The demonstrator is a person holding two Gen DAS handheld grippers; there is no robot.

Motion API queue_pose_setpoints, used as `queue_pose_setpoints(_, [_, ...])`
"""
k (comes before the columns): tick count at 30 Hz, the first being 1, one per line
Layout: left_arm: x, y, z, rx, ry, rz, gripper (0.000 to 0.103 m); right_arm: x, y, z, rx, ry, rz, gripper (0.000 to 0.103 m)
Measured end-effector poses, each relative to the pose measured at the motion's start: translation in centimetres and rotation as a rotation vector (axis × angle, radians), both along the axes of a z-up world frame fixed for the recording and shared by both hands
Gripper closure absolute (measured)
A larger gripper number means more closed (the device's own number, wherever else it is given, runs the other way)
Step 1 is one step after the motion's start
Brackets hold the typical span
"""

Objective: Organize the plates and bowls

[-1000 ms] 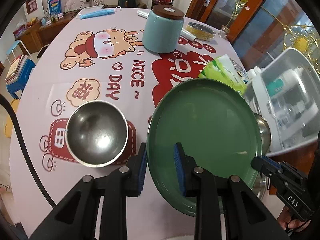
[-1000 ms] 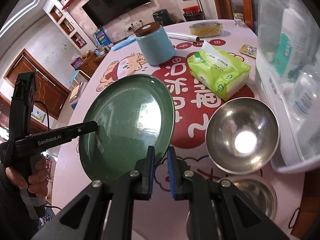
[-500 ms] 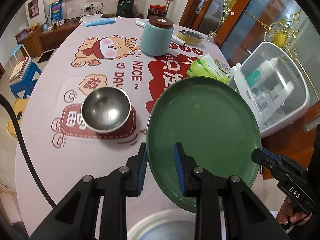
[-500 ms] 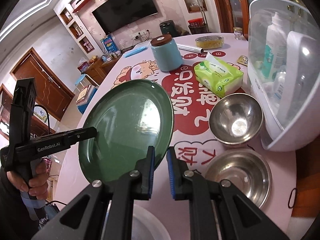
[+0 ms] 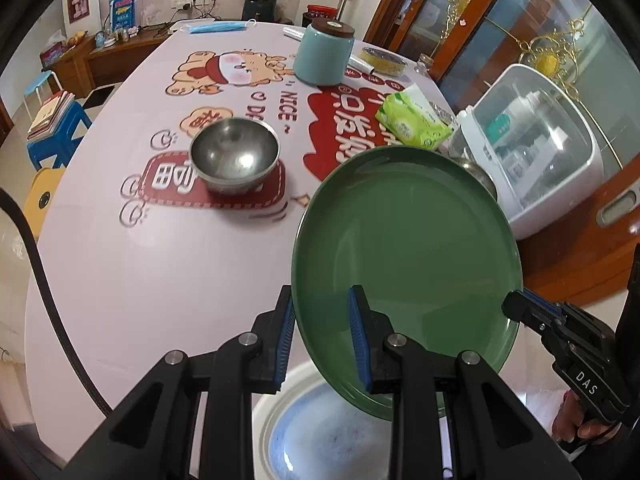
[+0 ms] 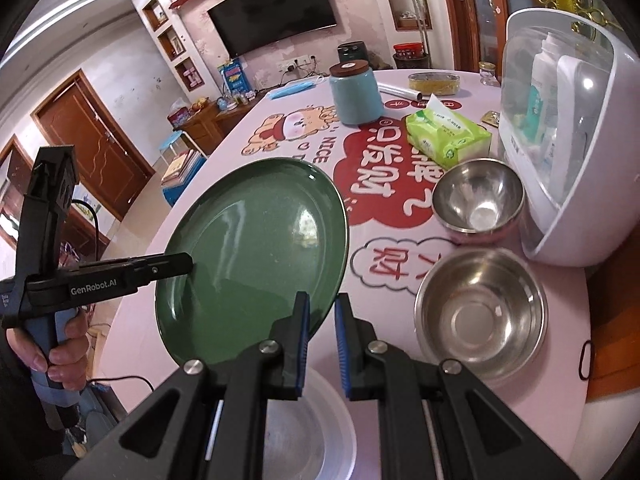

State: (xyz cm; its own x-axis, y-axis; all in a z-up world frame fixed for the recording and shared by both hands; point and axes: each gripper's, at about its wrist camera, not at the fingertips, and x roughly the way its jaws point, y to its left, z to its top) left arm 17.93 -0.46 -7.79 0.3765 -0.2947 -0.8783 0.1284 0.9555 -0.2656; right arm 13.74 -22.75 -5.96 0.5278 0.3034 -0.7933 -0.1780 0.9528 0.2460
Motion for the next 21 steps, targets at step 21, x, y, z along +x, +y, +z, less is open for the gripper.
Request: queue_pose_setpoints(21, [-9.3, 1.5, -4.7, -0.048, 0.015, -0.049, 0.078, -8.1, 1.5, -4.7, -0.065, 0.071, 0.061, 0.090])
